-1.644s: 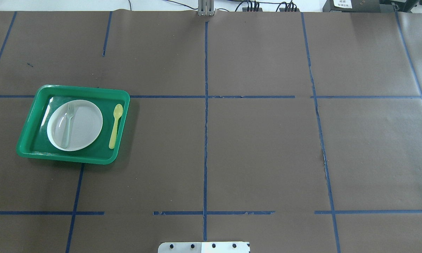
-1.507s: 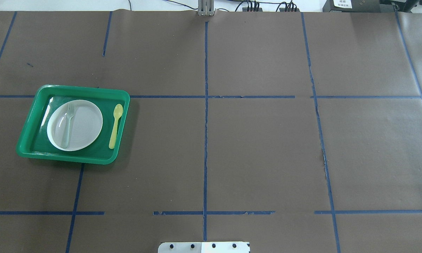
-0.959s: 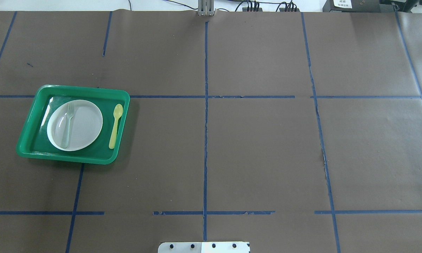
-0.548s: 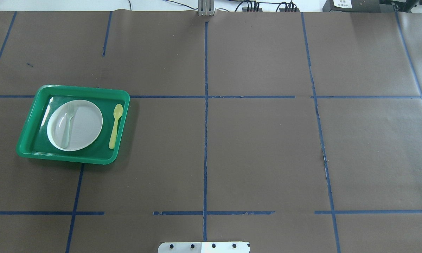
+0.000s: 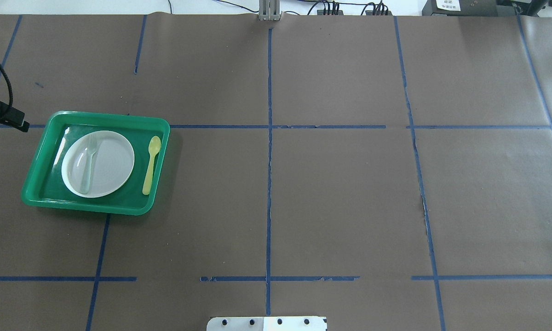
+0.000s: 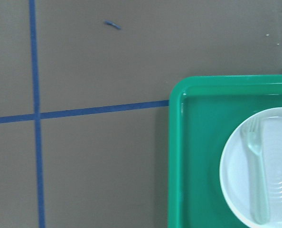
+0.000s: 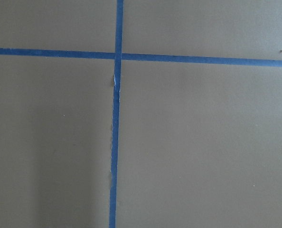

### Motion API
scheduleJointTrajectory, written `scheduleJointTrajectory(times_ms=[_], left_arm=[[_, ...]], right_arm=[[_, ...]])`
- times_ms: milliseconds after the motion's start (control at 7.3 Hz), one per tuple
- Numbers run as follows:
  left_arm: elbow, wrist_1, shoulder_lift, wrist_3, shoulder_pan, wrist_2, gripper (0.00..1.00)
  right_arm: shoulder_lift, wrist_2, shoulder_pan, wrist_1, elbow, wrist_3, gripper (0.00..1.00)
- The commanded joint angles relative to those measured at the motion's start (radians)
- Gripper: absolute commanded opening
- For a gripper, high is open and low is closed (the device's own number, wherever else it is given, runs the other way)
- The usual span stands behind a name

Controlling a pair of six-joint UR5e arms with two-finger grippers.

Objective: Place fork
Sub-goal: 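Move the left gripper over the green tray toward the fork on the plate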

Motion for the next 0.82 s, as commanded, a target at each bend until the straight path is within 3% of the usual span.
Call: scheduleJointTrajectory(times_ms=[0, 411, 685], left_arm=[[0.058, -0.07, -0.022, -0.038, 0.077, 0.005, 1.0], [0.13, -0.097, -0.094, -0.253, 0.223, 0.103, 1.0], [0.207, -0.166, -0.12, -0.278, 0.245, 0.106, 1.0]], right_arm=[[0.0, 0.0, 0.0, 0.0, -0.001, 0.0, 1.0], [0.0, 0.0, 0.0, 0.0, -0.001, 0.0, 1.0], [0.0, 0.0, 0.0, 0.0, -0.001, 0.0, 1.0]])
